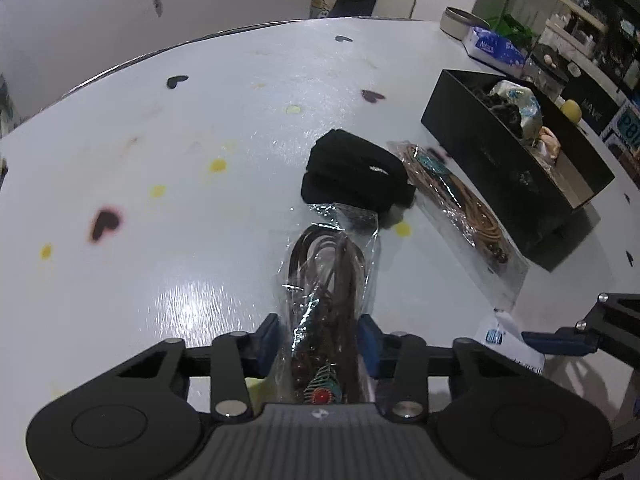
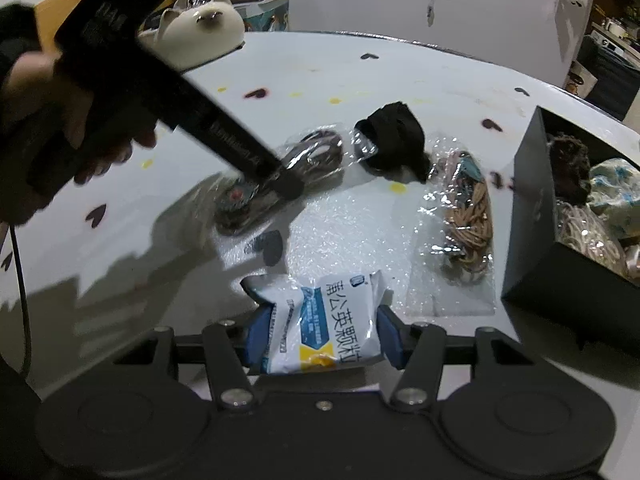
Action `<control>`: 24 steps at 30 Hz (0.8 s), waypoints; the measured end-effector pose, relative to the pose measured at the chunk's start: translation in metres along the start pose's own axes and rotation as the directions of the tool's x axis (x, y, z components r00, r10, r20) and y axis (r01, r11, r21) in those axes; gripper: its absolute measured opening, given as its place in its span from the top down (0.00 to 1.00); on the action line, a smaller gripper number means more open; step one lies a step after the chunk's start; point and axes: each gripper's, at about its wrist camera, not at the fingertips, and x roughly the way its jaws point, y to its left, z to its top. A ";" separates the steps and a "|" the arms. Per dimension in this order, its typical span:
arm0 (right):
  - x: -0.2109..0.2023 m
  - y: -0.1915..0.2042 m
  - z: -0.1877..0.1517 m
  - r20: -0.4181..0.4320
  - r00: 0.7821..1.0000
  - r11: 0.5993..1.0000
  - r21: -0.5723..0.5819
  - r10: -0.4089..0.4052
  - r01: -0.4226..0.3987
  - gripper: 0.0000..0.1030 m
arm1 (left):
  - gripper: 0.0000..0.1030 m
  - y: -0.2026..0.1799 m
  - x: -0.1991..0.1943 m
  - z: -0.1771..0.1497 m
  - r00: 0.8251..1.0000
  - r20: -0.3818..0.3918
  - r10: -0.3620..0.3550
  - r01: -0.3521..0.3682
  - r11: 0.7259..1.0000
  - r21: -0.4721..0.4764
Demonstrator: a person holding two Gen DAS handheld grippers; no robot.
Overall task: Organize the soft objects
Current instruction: 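Carry the sachet and brown cord into the black box and open both tools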
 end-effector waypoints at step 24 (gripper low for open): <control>-0.085 -0.072 0.004 0.202 0.978 0.988 0.152 -0.046 0.015 0.45 | 0.66 -0.031 -0.087 -0.023 0.967 0.252 0.034 0.056 0.939 -0.340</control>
